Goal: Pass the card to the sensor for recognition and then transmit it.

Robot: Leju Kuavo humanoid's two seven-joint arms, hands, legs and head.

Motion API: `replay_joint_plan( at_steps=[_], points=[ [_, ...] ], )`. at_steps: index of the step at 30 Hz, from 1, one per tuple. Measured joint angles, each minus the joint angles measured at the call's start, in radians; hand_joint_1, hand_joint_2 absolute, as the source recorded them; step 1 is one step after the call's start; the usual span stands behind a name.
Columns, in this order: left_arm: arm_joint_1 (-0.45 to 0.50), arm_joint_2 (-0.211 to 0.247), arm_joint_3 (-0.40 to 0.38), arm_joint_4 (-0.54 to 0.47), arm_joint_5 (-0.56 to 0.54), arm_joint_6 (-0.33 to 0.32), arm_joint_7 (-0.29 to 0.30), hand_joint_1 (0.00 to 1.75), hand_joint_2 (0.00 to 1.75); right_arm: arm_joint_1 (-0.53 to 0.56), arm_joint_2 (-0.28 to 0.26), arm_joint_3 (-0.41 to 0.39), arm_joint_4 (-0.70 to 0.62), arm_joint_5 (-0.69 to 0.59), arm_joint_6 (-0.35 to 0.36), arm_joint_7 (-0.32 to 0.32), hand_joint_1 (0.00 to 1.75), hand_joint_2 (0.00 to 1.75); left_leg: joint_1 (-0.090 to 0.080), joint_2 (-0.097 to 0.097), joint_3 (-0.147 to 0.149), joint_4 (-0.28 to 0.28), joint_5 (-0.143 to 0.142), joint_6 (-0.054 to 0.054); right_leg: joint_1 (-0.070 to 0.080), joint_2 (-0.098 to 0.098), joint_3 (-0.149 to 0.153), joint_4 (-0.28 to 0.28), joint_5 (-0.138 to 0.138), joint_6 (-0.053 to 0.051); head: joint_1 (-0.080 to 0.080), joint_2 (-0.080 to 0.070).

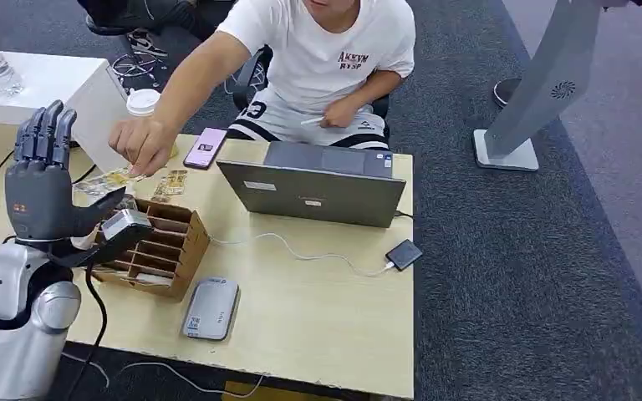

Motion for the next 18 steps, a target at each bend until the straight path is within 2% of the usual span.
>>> replay_joint_plan(
  at_steps=[8,9,18],
  points=[
    [-0.015,-0.007,-0.019,0.024,-0.009,0.0,0.002,0.0,1.75,0.0,0.0,0.005,0.0,0.0,0.002,0.002,0.0,0.0,0.0,0.0,0.0,0.0,0.0,0.0,0.0,0.0,0.0,0.0,0.0,0.0,0.0,0.0],
    [-0.015,-0.007,-0.02,0.025,-0.009,0.0,0.002,1.75,1.75,0.0,0.0,0.005,0.0,0.0,0.002,0.002,0.0,0.0,0.0,0.0,0.0,0.0,0.0,0.0,0.0,0.0,0.0,0.0,0.0,0.0,0.0,0.0],
    [-0.021,-0.007,-0.032,0.043,0.0,-0.01,0.002,1.75,1.75,0.0,-0.001,0.006,0.0,0.002,0.006,0.009,0.0,0.0,0.0,0.0,0.0,0.0,0.0,0.0,0.0,0.0,0.0,0.0,0.0,0.0,0.0,0.0]
  ],
)
